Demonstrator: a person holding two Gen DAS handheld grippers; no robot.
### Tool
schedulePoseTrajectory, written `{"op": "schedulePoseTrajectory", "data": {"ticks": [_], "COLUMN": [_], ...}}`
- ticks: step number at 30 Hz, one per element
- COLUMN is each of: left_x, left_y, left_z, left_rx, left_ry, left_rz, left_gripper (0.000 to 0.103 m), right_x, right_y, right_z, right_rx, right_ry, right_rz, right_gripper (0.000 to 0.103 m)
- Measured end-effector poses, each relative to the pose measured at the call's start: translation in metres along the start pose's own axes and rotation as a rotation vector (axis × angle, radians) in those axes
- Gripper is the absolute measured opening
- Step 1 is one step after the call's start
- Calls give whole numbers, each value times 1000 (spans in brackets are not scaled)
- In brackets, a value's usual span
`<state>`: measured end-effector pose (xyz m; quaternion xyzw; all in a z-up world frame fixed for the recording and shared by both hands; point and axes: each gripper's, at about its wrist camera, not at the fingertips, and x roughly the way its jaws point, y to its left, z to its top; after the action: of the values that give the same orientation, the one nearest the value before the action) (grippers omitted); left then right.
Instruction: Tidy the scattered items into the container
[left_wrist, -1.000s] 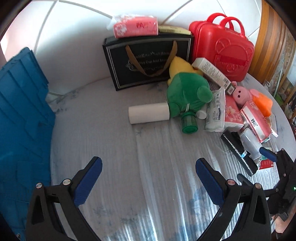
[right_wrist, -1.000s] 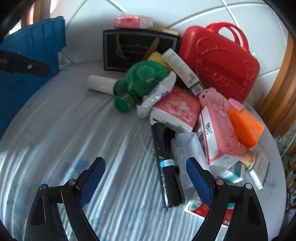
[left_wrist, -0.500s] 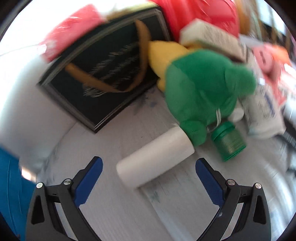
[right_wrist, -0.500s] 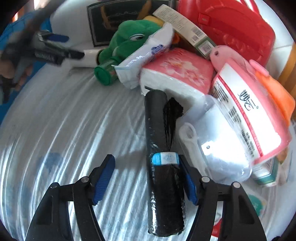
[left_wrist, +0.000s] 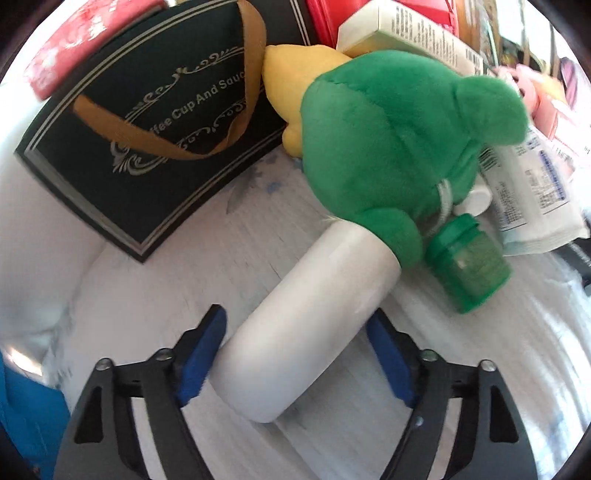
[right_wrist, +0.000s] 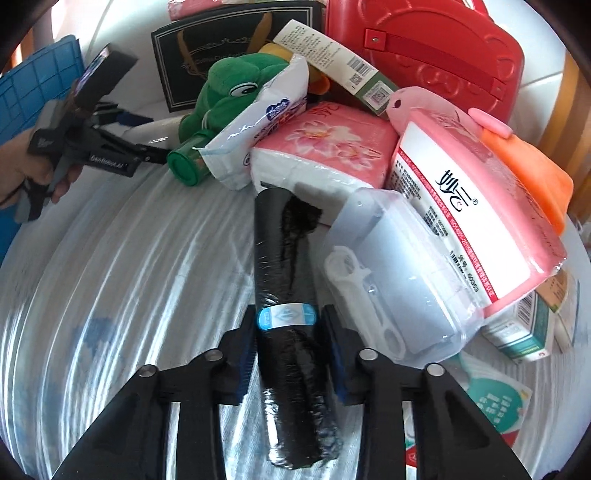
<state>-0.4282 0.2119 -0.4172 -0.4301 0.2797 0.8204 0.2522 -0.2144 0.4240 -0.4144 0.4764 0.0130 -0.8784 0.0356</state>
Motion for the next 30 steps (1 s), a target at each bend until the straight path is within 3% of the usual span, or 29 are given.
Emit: {"op": "schedulePoseTrajectory", "data": {"ticks": [1, 4, 15, 22, 30], "left_x": [-5, -19, -72, -111, -163], "left_y": [-3, -14, -74, -122, -155], "left_z": [-5, -21, -82, -123, -151], "left_rx": [-13, -56, -262, -404, -450], "left_ry": [-5, -22, -3, 43, 56], "left_rz": [-4, -3, -13, 27, 23], "left_gripper": [61, 53, 51, 51, 49], "right_x": [0, -4, -32, -56, -105], "right_y": [-2, -5, -1, 1, 14], "right_z": [0, -3, -39, -74, -91], "right_rx": [-1, 4, 3, 7, 10], "right_ry": [-1, 6, 80, 145, 139], "right_rz": [2, 8, 35, 31, 52], "right_gripper": [31, 31, 30, 30, 30]}}
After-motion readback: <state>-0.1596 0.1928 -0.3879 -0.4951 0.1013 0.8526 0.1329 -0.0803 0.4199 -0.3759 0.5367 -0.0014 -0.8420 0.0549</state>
